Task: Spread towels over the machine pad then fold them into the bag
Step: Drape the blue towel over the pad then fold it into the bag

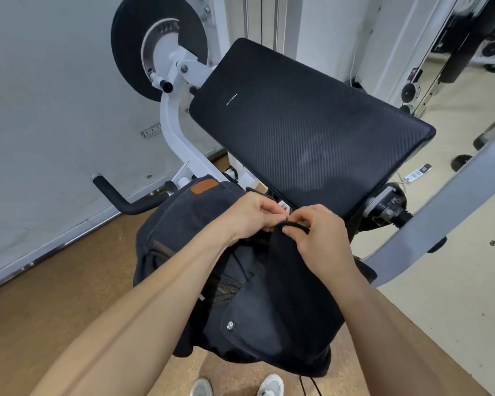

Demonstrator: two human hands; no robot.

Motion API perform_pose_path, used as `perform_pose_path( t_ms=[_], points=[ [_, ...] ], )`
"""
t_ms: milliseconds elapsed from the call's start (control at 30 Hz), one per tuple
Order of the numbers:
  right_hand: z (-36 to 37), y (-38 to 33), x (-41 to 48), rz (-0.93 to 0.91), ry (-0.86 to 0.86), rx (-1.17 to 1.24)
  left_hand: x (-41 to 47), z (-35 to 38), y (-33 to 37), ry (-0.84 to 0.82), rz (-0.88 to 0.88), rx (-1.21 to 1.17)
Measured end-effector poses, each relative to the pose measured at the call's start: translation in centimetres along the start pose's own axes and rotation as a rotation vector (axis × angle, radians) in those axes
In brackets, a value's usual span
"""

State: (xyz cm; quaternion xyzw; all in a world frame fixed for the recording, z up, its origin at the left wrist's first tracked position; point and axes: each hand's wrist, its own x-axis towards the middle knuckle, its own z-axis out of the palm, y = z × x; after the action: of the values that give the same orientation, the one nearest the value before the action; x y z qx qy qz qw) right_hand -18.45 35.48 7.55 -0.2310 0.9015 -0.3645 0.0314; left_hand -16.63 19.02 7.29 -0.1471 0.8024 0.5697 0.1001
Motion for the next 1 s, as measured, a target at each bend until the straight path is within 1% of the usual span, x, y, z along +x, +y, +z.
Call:
perform_pose_path(
  t_ms=[133,200,300,400,467,567,667,733,800,867,933,1000],
  points=[
    [-0.5,0.3,0.5,0.050,-0.070,0.017,-0.1,0.0,0.0,-0.028,0.004,-0.027],
    [-0.7,0.5,0.8,0.069,-0.117,0.007,-0.3,0.0,0.1,-0.049,-0.002,-0.078],
    [-0.9,0.8,1.0,0.055,-0.173,0.028,-0.7,-0.4,0.2,-0.082,-0.013,-0.141],
    [-1.2,0.9,1.2,0.037,-0.178,0.067,-0.7,-0.7,0.2,-0.113,-0.012,-0.019],
    [-1.5,1.1,1.5,0.072,-0.188,0.126,-0.8,-0.4,0.1,-0.112,-0.011,0.023],
    [-1.6,1.7,2.0,0.115,-0.267,0.231,-1.0,0.2,-0.2,-0.051,0.002,0.034],
    [-1.7,2.1,2.3,0.122,-0.318,0.247,-1.3,1.1,-0.5,-0.002,0.028,0.006],
    [-1.7,2.1,2.5,0.136,-0.329,0.245,-1.5,2.0,-0.4,0.068,0.030,0.012],
    [-1.4,1.9,2.6,0.144,-0.304,0.231,-1.5,3.1,-0.3,0.161,0.050,0.092],
    [-0.9,1.6,2.4,0.132,-0.264,0.160,-1.6,4.2,0.0,0.242,0.069,0.189],
    [-0.4,1.4,1.8,0.107,-0.213,0.091,-1.4,4.9,-0.1,0.291,0.061,0.239],
    [0.1,1.4,1.3,0.081,-0.183,0.076,-1.4,5.0,-0.6,0.318,0.046,0.257]
  ],
)
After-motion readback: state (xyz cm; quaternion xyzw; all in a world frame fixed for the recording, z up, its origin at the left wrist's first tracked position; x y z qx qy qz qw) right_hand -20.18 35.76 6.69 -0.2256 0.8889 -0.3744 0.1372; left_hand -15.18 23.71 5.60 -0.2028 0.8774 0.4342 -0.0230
